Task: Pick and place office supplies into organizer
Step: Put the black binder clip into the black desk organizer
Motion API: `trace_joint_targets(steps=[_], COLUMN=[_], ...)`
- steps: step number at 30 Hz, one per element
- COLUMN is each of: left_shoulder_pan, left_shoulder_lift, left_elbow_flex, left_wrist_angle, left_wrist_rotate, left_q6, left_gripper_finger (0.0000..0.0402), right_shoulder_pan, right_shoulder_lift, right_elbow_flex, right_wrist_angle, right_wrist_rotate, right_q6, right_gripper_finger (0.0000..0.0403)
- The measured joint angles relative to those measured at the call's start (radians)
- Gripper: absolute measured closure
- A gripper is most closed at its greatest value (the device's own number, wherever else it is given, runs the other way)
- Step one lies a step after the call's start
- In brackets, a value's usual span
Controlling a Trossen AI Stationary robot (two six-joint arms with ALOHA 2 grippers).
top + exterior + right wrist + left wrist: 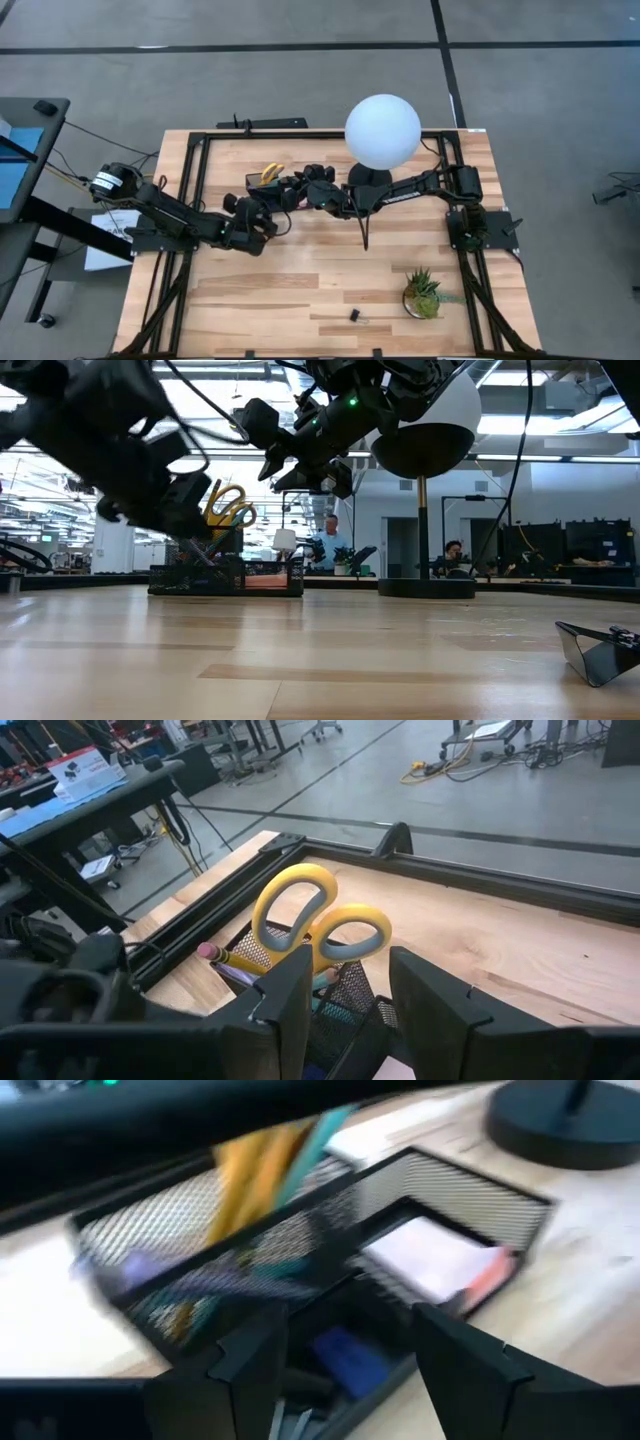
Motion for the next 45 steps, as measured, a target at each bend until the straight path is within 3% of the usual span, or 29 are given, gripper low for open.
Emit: trace_joint_targets(steps=[8,12,16,22,25,29,32,35,40,45], left_shoulder_pan=[-0.001,-0.001,-0.009,-0.069,-0.103,-0.159,-0.202,-0.232,-0.259,-0.263], left_shoulder_lift=[-0.001,-0.001,-0.002,-0.002,-0.002,-0.002,-0.002,-0.002,0.000,0.000], left_elbow_flex=[0.122,0.225,0.338,0.397,0.397,0.397,0.397,0.397,0.397,0.397], left_wrist_angle=[-0.025,-0.260,-0.613,-0.964,-1.099,-1.243,-1.322,-1.345,-1.314,-1.264], left_wrist_rotate=[0.000,-0.015,0.008,-0.012,-0.013,-0.027,-0.057,-0.065,-0.066,-0.081], left_q6=[0.227,0.253,0.075,-0.207,-0.380,-0.576,-0.689,-0.739,-0.753,-0.748], left_gripper_finger=[0.0193,0.0193,0.0193,0.0193,0.0193,0.0194,0.0194,0.0194,0.0194,0.0194], right_shoulder_pan=[0.000,0.000,0.001,0.003,0.052,0.146,0.227,0.305,0.435,0.520], right_shoulder_lift=[0.000,0.000,0.000,-0.018,-0.033,-0.097,-0.192,-0.285,-0.334,-0.273], right_elbow_flex=[0.000,0.001,0.001,0.002,0.002,0.001,0.001,0.002,0.002,0.001], right_wrist_angle=[0.000,0.001,-0.007,-0.210,-0.312,-0.439,-0.599,-0.815,-0.970,-0.928], right_wrist_rotate=[0.000,-0.001,-0.072,-0.460,-0.513,-0.392,-0.167,0.018,0.043,0.017], right_q6=[0.000,0.014,0.006,-0.147,-0.157,-0.210,-0.215,-0.091,0.120,0.052], right_gripper_finger=[0.0276,0.0276,0.0276,0.0276,0.0276,0.0276,0.0276,0.0276,0.0276,0.0276])
